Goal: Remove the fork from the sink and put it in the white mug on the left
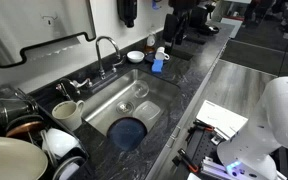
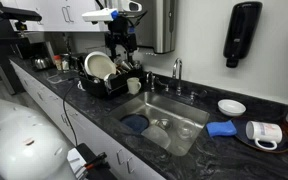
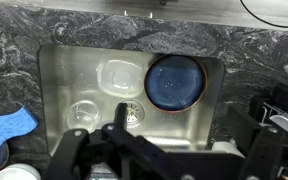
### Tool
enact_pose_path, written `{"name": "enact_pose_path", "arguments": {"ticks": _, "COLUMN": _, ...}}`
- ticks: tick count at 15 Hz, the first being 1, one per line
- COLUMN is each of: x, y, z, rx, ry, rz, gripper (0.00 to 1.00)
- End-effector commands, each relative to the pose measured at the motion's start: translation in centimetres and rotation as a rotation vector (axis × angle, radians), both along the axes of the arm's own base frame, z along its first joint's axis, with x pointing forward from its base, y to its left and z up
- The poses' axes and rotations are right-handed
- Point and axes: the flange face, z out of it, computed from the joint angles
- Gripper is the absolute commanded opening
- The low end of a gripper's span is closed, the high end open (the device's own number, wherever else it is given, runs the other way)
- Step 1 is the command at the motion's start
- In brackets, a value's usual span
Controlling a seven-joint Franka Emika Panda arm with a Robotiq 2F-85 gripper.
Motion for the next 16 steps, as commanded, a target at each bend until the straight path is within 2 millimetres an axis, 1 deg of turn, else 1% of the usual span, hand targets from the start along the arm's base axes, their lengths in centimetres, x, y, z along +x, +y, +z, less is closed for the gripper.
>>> {"name": "enact_pose_path", "arguments": {"ticks": 1, "x": 0.0, "y": 0.0, "z": 0.0, "rx": 0.0, "ry": 0.001, "rz": 0.0, "gripper": 1.0}}
{"name": "enact_pose_path", "arguments": {"ticks": 6, "x": 0.0, "y": 0.0, "z": 0.0, "rx": 0.0, "ry": 0.001, "rz": 0.0, "gripper": 1.0}}
{"name": "enact_pose_path", "arguments": {"ticks": 7, "x": 0.4, "y": 0.1, "z": -0.3, "rx": -0.013, "ry": -0.001, "rz": 0.032, "gripper": 1.0}}
{"name": "enact_pose_path", "arguments": {"ticks": 11, "x": 3.1, "y": 0.1, "z": -3.4, "rx": -0.047, "ry": -0.055, "rz": 0.226, "gripper": 1.0}}
{"name": "enact_pose_path", "arguments": {"ticks": 14, "x": 5.8, "y": 0.4, "z": -6.9, "rx": -0.069, "ry": -0.121, "rz": 0.371, "gripper": 1.0}}
{"name": "enact_pose_path", "arguments": {"ticks": 16, "x": 7.6, "y": 0.6, "z": -9.4, "rx": -0.049, "ry": -0.164, "rz": 0.439, "gripper": 1.0}}
